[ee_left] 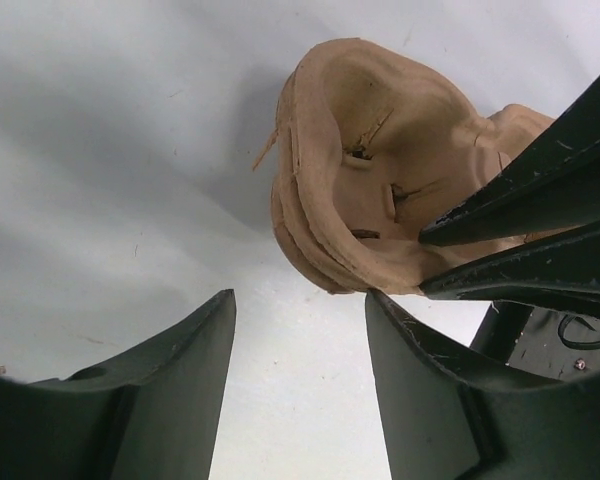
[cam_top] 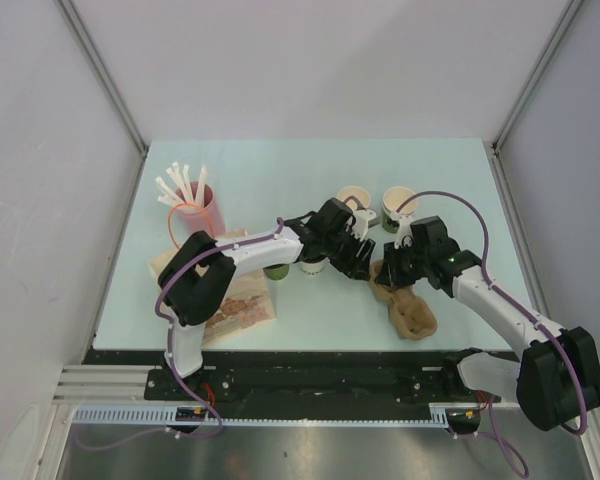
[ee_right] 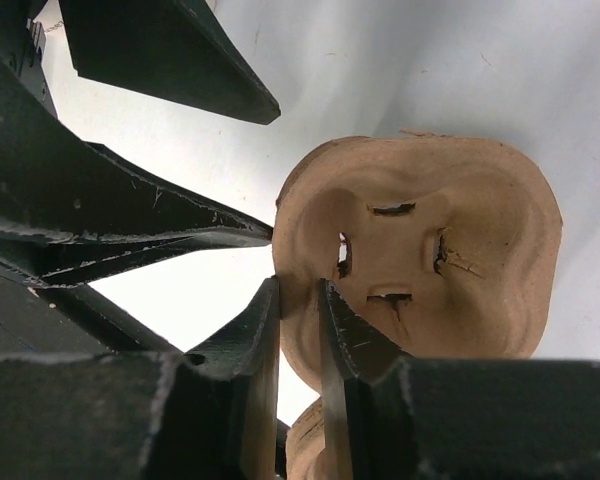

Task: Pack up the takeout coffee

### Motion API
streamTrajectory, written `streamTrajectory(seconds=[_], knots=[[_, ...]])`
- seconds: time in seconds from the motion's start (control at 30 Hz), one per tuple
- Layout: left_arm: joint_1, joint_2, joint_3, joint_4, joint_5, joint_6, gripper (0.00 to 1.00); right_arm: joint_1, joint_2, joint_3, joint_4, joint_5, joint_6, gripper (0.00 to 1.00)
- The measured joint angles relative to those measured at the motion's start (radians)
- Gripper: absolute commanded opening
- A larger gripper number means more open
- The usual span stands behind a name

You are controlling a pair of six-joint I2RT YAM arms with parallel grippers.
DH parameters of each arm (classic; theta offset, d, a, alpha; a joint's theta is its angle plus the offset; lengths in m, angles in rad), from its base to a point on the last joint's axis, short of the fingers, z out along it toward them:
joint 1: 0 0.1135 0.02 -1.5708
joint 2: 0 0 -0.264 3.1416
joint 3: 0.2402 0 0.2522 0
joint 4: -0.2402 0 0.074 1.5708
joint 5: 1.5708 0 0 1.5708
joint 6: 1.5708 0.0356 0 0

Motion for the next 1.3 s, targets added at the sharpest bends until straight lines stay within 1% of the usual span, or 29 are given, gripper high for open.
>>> streamTrajectory(seconds=[0.23, 0.27, 0.3, 0.37, 0.4, 0.53, 0.57, 0.67, 0.7, 0.77, 0.8, 0.83, 0.87, 1.13, 1.3], knots=[[0.000, 0.017, 0.000, 0.006, -0.015, 0.008, 0.59, 0.002, -0.005, 0.000, -0.007, 0.040, 0.016, 0.24], [0.000, 0.020, 0.000, 0.006, -0.019, 0.008, 0.59, 0.002, -0.003, 0.000, -0.006, 0.044, 0.018, 0.26], [0.000, 0.023, 0.000, 0.006, -0.020, 0.008, 0.59, 0.002, 0.002, 0.000, -0.005, 0.047, 0.021, 0.31], [0.000, 0.024, 0.000, 0.006, -0.024, 0.008, 0.59, 0.003, 0.013, 0.000, 0.000, 0.047, 0.035, 0.34], [0.000, 0.024, 0.000, 0.006, -0.025, 0.008, 0.59, 0.004, 0.017, 0.000, 0.001, 0.047, 0.039, 0.39], [0.000, 0.024, 0.000, 0.006, -0.026, 0.010, 0.59, 0.005, 0.033, 0.000, 0.000, 0.061, 0.055, 0.40], [0.000, 0.024, 0.000, 0.006, -0.026, 0.012, 0.59, 0.005, 0.034, 0.000, 0.000, 0.064, 0.060, 0.39], [0.000, 0.024, 0.000, 0.006, -0.025, 0.016, 0.59, 0.005, 0.037, 0.000, 0.001, 0.069, 0.071, 0.29], [0.000, 0.024, 0.000, 0.006, -0.025, 0.016, 0.59, 0.005, 0.038, 0.000, 0.001, 0.072, 0.075, 0.22], [0.000, 0.024, 0.000, 0.006, -0.024, 0.015, 0.58, 0.005, 0.042, 0.001, 0.001, 0.074, 0.087, 0.15], [0.000, 0.024, 0.000, 0.006, -0.022, 0.015, 0.58, 0.005, 0.044, 0.001, 0.000, 0.073, 0.091, 0.07], [0.000, 0.024, 0.000, 0.006, -0.019, 0.014, 0.58, 0.005, 0.045, 0.002, -0.002, 0.074, 0.095, 0.02], [0.000, 0.024, 0.000, 0.006, -0.015, 0.010, 0.57, 0.005, 0.046, 0.004, -0.005, 0.075, 0.098, 0.00], [0.000, 0.024, 0.000, 0.006, 0.013, -0.016, 0.60, -0.008, 0.040, 0.031, -0.035, 0.094, 0.139, 0.00], [0.000, 0.024, 0.001, 0.006, 0.029, -0.022, 0.63, -0.013, 0.006, 0.043, -0.049, 0.101, 0.162, 0.00]])
